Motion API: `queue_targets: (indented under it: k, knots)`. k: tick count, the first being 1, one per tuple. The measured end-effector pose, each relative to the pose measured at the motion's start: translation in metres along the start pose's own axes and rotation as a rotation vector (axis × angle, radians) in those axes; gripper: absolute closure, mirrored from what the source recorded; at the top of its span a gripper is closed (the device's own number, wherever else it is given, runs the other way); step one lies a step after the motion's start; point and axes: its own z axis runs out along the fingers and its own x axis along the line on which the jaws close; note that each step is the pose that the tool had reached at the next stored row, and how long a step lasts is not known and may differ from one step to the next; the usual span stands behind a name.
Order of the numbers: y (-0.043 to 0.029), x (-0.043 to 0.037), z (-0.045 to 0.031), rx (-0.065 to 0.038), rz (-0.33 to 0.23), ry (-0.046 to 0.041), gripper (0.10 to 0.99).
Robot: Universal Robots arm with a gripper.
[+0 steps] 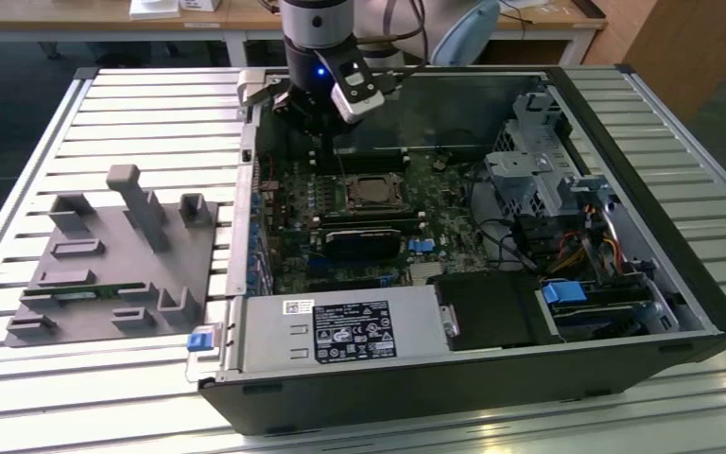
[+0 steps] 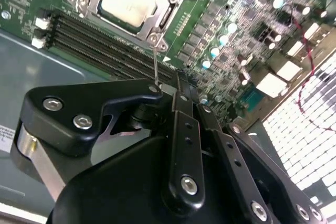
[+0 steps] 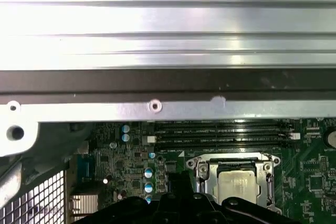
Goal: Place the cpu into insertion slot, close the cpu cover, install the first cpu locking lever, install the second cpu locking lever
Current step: 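Install the first cpu locking lever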
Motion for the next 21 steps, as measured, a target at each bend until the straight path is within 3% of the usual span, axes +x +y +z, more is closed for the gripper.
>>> queue_targets:
  k: [13, 21]
  knots:
    - [0.0021, -0.0020, 0.0010, 0.000, 0.000, 0.0001, 0.980]
    - [0.0026, -0.0184, 0.0030, 0.000, 0.000, 0.0001, 0.980]
